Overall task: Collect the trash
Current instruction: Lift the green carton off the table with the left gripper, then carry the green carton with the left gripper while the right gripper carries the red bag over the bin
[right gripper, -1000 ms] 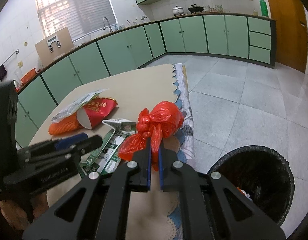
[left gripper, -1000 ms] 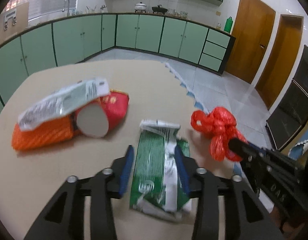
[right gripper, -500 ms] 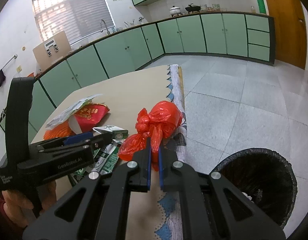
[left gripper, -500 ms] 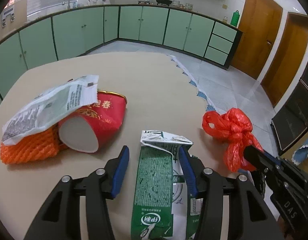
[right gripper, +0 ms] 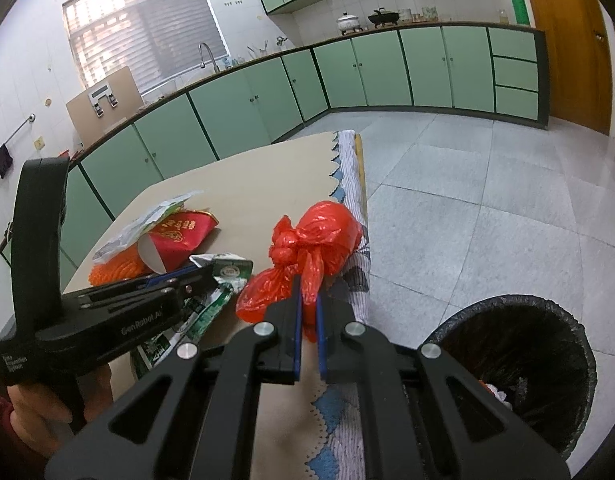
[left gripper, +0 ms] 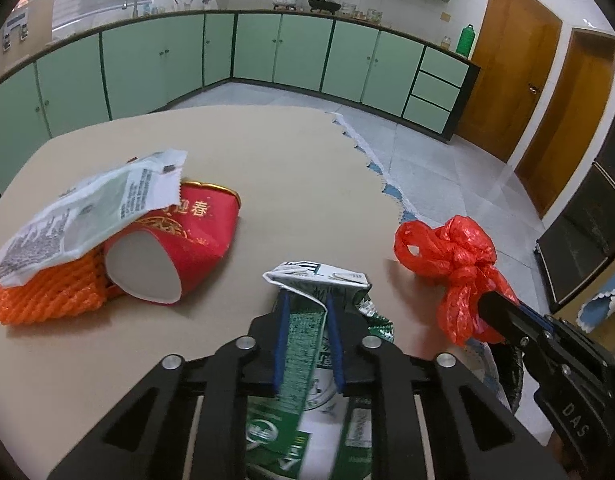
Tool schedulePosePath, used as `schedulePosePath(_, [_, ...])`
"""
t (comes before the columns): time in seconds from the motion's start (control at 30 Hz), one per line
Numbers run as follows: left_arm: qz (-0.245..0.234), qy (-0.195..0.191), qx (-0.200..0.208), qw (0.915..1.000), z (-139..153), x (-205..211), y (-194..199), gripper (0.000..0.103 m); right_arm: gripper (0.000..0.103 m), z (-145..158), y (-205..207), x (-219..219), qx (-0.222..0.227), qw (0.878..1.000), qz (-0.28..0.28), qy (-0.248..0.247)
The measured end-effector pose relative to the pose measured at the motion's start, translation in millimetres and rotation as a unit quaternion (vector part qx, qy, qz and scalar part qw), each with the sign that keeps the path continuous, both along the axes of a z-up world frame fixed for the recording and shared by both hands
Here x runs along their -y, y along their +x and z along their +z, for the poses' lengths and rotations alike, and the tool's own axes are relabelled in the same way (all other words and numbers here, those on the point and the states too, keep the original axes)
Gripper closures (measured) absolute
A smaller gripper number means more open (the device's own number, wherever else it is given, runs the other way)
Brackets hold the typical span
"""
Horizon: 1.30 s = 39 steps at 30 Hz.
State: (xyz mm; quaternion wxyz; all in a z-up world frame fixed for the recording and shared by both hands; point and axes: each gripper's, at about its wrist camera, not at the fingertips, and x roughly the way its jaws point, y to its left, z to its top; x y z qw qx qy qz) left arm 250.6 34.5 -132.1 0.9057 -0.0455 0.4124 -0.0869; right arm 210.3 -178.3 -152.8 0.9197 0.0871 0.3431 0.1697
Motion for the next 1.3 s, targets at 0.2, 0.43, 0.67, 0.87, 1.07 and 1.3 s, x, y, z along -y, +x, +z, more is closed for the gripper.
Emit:
schedulePosePath(0.2, [-0.003,-0.010,0.009,0.9999,11,-1,-9,0.094,0.098,9,-8,0,0.013,1.000,0.000,0.002])
schedulePosePath(0.43, [-0.007,-0.005,0.023,0.9997,22,6,-19,0.095,0.098,20,-19,1,0.022,1.000,0.000,-0.001])
schedulePosePath(0.67, [-0.024,-0.007,0.036,0.9990,33,19,-30,0.095,0.098,36,-36,19,0.037,0.999,-0.016,-0.008])
schedulePosePath(0.87, [-0.061,-0.014,0.047,0.9969,46,58,-37,0.095,0.098,52,-55,44,0.052,0.998,-0.041,-0.023])
schedulePosePath(1.07, [-0.111,-0.022,0.048,0.9924,48,106,-40,0.095,0.098,54,-72,82,0.052,0.995,-0.079,-0.038])
schedulePosePath(1.3, [-0.164,-0.030,0.028,0.9856,34,170,-40,0.095,0.098,43,-81,127,0.036,0.990,-0.128,-0.048])
